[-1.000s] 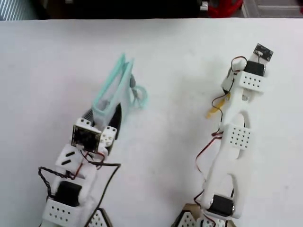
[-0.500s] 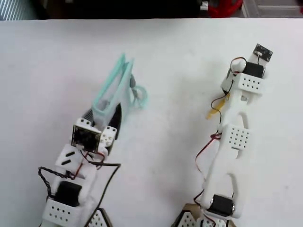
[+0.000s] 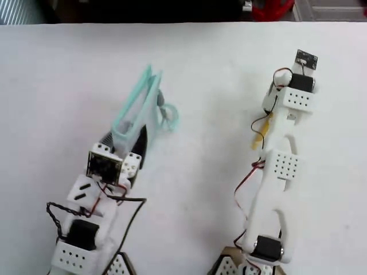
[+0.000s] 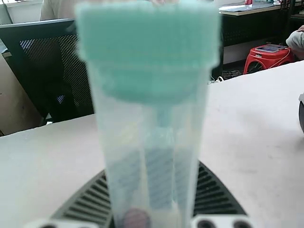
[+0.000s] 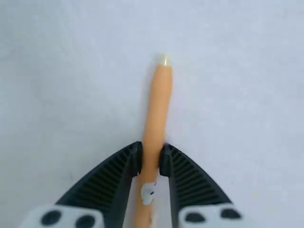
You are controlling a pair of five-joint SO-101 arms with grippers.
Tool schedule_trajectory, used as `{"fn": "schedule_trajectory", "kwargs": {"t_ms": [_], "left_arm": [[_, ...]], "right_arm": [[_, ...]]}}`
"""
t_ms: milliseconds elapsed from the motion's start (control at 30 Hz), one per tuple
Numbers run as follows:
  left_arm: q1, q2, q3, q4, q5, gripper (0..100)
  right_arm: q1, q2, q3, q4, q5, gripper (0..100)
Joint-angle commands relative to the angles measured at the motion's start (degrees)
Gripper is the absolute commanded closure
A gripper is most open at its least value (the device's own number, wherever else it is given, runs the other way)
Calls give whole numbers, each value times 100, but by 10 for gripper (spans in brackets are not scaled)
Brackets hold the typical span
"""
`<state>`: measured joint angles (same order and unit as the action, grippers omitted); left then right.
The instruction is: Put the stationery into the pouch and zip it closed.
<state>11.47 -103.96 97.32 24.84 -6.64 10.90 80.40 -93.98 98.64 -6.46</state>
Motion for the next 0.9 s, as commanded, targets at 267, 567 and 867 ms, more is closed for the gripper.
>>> {"fn": "schedule_trajectory", "kwargs": {"t_ms": [267, 567, 867], "left_arm": [[295, -84, -35, 97, -88, 872], [286, -84, -35, 97, -88, 872], [251, -84, -35, 62, -88, 872]], "right_arm": [[-391, -1165, 501, 75, 229, 981], [-848, -3987, 3473, 31, 237, 981], [-1666, -6545, 5371, 22, 440, 981]]}}
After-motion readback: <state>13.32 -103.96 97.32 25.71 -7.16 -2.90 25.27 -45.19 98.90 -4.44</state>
